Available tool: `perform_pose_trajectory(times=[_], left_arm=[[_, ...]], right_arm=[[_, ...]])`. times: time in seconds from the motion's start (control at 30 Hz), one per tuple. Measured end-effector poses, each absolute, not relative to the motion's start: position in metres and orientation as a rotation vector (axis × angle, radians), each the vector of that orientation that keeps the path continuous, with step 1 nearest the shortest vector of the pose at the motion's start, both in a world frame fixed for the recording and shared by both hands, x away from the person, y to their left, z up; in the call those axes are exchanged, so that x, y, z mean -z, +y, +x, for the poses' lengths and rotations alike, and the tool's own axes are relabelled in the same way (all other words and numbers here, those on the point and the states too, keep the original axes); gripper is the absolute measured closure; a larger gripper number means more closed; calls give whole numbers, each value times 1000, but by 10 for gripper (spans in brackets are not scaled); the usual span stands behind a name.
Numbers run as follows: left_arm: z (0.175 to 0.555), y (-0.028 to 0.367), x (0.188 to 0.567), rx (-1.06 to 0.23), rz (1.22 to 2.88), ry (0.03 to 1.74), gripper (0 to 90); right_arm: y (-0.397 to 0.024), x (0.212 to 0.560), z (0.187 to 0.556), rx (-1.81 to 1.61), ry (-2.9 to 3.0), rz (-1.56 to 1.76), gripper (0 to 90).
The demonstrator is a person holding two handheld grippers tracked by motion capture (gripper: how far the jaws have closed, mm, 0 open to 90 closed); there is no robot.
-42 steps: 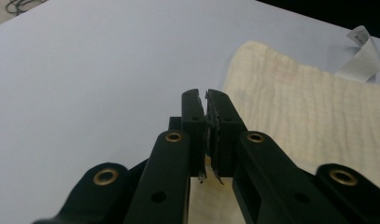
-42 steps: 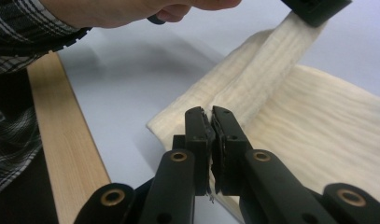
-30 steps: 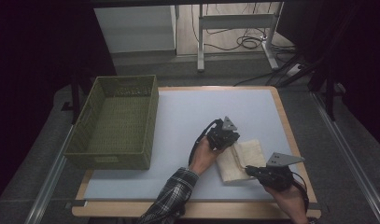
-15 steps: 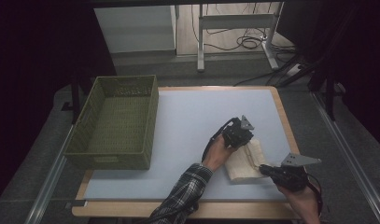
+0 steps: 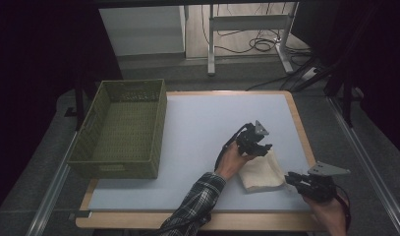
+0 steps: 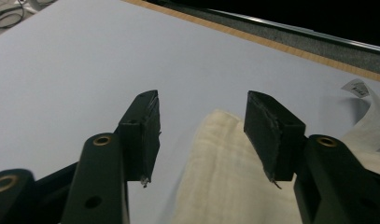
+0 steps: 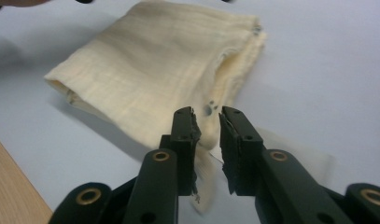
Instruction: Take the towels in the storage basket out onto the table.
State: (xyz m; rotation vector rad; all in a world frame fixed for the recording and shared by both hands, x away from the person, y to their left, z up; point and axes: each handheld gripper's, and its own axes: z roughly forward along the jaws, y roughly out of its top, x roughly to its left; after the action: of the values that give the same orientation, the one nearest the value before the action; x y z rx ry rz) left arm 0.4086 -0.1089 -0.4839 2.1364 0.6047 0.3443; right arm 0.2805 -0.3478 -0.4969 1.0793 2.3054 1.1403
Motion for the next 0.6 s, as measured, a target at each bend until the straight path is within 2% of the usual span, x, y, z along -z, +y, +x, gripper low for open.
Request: perform_pose_trajectory(times=[0.3,0.6], left_arm=[[405,-76,484,-376,2156,649,377],[397,-39,495,-309,2165,707,445]], right_arm=[[-352,489,282,-1148,2275,1102,664],[-334,498,292,-1114,2312,1106,637]])
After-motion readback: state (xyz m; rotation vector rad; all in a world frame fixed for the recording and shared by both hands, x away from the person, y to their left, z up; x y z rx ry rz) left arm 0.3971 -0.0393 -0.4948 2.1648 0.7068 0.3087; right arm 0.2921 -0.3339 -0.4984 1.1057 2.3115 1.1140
